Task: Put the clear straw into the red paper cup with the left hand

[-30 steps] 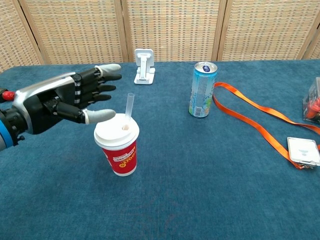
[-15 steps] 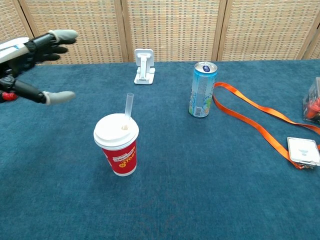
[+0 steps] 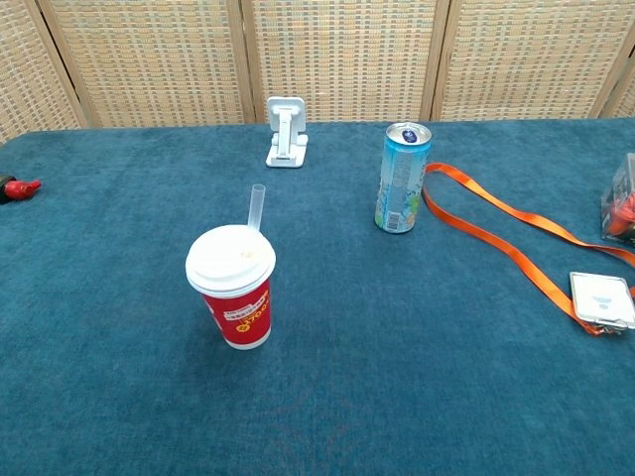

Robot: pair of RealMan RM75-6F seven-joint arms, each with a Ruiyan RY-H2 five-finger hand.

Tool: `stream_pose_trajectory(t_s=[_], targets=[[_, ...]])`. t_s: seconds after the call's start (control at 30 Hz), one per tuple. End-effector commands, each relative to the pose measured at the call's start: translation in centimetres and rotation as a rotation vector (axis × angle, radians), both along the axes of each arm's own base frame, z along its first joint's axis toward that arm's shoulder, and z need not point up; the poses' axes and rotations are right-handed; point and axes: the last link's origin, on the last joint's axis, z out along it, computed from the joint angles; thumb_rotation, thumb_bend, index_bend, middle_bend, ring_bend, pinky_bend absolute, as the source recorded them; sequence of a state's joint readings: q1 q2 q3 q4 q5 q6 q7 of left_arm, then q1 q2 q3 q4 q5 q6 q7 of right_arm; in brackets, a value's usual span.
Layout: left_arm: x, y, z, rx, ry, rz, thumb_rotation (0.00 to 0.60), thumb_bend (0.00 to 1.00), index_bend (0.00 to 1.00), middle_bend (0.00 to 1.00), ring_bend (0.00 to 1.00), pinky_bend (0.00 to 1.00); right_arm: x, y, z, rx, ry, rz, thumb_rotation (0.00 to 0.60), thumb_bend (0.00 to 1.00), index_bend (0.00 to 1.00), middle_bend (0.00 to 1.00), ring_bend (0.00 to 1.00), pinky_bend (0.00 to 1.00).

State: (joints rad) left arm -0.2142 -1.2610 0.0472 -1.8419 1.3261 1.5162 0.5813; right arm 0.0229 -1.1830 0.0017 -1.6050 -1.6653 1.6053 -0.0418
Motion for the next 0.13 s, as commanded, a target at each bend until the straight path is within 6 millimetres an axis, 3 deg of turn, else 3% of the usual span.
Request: stream_pose_trajectory(t_s=[0.03,0.13], targets=[[-0.33,-0.88,0.44,0.0,-0.008,0.012,0.6,0.0,0.0,0.0,0.0,0.0,0.35,0.21,-0.16,0.007,0.009,0.007,0.6,0.03,0.0,0.0,0.0,0.0],[-0.38,-1.18,0.61,0.0,-0.016,0.01,0.6,0.0,0.0,0.0,0.0,0.0,0.62,0.36,-0.24,0.003,0.014,0.024,0.6,0.03,0.0,0.0,0.0,0.0]])
